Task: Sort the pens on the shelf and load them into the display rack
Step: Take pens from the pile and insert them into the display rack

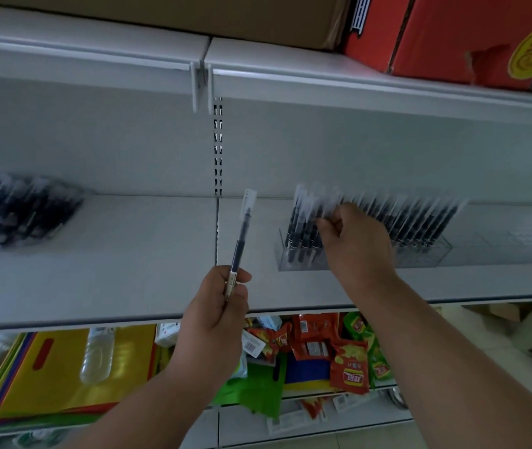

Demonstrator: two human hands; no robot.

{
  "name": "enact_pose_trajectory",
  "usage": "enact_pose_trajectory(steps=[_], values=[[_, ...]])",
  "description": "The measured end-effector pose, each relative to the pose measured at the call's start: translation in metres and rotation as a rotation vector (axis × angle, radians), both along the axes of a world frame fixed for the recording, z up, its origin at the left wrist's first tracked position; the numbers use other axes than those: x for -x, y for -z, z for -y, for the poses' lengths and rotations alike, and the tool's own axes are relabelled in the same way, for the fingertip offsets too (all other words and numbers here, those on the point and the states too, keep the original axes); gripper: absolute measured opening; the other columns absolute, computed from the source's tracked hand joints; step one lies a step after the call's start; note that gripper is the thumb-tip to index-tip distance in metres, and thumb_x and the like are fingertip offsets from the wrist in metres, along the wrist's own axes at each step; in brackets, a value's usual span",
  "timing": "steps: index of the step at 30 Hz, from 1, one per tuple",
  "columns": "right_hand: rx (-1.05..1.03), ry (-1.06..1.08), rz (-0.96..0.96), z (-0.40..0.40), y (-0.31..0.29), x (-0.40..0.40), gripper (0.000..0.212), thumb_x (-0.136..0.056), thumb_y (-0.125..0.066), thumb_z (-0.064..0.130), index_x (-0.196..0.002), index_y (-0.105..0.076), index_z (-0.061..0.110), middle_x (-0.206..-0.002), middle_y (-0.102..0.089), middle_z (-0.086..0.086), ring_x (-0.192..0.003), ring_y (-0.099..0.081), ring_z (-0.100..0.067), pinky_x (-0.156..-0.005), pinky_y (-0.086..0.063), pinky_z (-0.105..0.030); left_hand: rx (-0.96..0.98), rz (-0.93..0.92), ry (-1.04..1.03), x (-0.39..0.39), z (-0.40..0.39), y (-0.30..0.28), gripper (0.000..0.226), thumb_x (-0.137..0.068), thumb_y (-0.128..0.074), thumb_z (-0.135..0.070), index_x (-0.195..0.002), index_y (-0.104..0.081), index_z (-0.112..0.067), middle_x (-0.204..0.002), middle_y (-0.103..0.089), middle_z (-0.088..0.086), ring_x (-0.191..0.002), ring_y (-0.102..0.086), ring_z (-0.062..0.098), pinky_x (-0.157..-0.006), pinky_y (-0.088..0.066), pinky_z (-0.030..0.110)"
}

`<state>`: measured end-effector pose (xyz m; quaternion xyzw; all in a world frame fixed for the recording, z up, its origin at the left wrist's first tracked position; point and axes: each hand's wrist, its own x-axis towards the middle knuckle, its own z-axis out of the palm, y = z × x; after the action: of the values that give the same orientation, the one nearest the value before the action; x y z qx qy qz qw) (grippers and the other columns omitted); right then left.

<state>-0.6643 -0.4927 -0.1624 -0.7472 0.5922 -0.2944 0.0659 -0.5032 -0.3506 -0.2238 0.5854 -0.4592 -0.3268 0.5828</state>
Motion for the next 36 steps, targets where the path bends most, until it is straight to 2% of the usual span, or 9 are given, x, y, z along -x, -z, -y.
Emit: enact_pose_trajectory(steps=[7,13,16,19,23,25,28,31,36], values=[[0.083,-0.121,0.224,-0.027,-0.003,0.011,0.023,-0.094,-0.060,0.038,-0.082,-0.056,0.018,-0.073,-0.057,0.005,-0.066,-0.055,-0.011,-0.057,-0.046,-0.028,0.034,0.048,0.047,0.015,0.008,-0.006,0.024,-0.099,-0.042,-0.021,-0.095,-0.055,-0.041,-0.059,-0.042,-0.002,-0.054,-0.041,0.014,-0.053,-0.040,0.036],[-0.355,-0.365,0.601,-0.039,-0.027,0.009,0.013,-0.095,-0.061,0.019,-0.085,-0.067,0.012,-0.069,-0.069,0.002,-0.053,-0.055,-0.008,-0.051,-0.048,-0.020,0.035,0.073,0.213,0.042,0.027,-0.011,0.017,-0.095,-0.039,-0.034,-0.099,-0.054,-0.042,-0.060,-0.040,-0.006,-0.053,-0.037,0.017,-0.051,-0.037,0.039],[-0.434,-0.391,0.723,-0.032,-0.035,0.025,0.016,-0.096,-0.059,0.012,-0.088,-0.064,-0.001,-0.059,-0.065,0.006,-0.048,-0.052,-0.009,-0.047,-0.043,-0.015,0.037,0.181,0.252,0.054,0.035,-0.013,0.021,-0.101,-0.038,-0.027,-0.100,-0.050,-0.044,-0.059,-0.046,-0.011,-0.051,-0.039,0.010,-0.052,-0.038,0.035],[-0.442,-0.453,0.788,-0.025,-0.038,0.038,0.020,-0.096,-0.060,0.014,-0.086,-0.062,-0.003,-0.073,-0.070,-0.006,-0.053,-0.054,-0.014,-0.056,-0.050,-0.025,0.001,0.340,0.266,0.065,0.041,-0.017,0.019,-0.104,-0.038,-0.026,-0.101,-0.049,-0.042,-0.064,-0.052,-0.019,-0.053,-0.044,0.004,-0.054,-0.039,0.028],[-0.215,-0.351,0.746,-0.009,-0.037,0.053,0.019,-0.096,-0.061,0.020,-0.084,-0.065,0.005,-0.069,-0.068,-0.007,-0.056,-0.062,-0.015,-0.060,-0.054,-0.036,0.100,0.665,-0.024,0.070,0.051,-0.018,0.019,-0.097,-0.041,-0.034,-0.109,-0.054,-0.030,-0.091,-0.049,-0.026,-0.087,-0.048,-0.003,-0.076,-0.037,0.015],[-0.082,-0.297,0.713,0.003,-0.038,0.062,0.016,-0.094,-0.063,0.024,-0.084,-0.065,0.012,-0.069,-0.068,-0.001,-0.062,-0.067,-0.015,-0.065,-0.057,-0.040,0.135,0.814,-0.132,0.067,0.057,-0.014,0.031,-0.092,-0.042,-0.033,-0.115,-0.058,-0.020,-0.109,-0.052,-0.012,-0.104,-0.047,0.007,-0.092,-0.037,0.021],[0.005,-0.306,0.643,0.016,-0.038,0.067,0.011,-0.091,-0.069,0.026,-0.083,-0.065,0.019,-0.070,-0.069,0.005,-0.068,-0.069,-0.012,-0.068,-0.058,-0.036,0.132,0.969,-0.150,0.064,0.064,-0.009,0.036,-0.089,-0.046,-0.029,-0.118,-0.061,-0.014,-0.116,-0.057,0.000,-0.111,-0.050,0.018,-0.095,-0.042,0.033],[0.030,-0.325,0.556,0.020,-0.035,0.060,0.014,-0.088,-0.072,0.026,-0.080,-0.065,0.017,-0.070,-0.068,0.006,-0.067,-0.066,-0.004,-0.063,-0.053,-0.019,0.114,1.056,-0.124,0.066,0.071,-0.003,0.040,-0.088,-0.047,-0.025,-0.123,-0.062,-0.012,-0.121,-0.059,0.002,-0.115,-0.049,0.021,-0.098,-0.041,0.035],[0.053,-0.368,0.427,0.023,-0.023,0.049,0.021,-0.090,-0.069,0.028,-0.079,-0.060,0.012,-0.069,-0.064,-0.003,-0.067,-0.064,-0.020,-0.065,-0.056,-0.042,0.087,1.141,-0.146,0.065,0.074,0.001,0.045,-0.086,-0.043,-0.022,-0.125,-0.063,-0.011,-0.121,-0.061,0.003,-0.114,-0.048,0.021,-0.094,-0.044,0.036]])
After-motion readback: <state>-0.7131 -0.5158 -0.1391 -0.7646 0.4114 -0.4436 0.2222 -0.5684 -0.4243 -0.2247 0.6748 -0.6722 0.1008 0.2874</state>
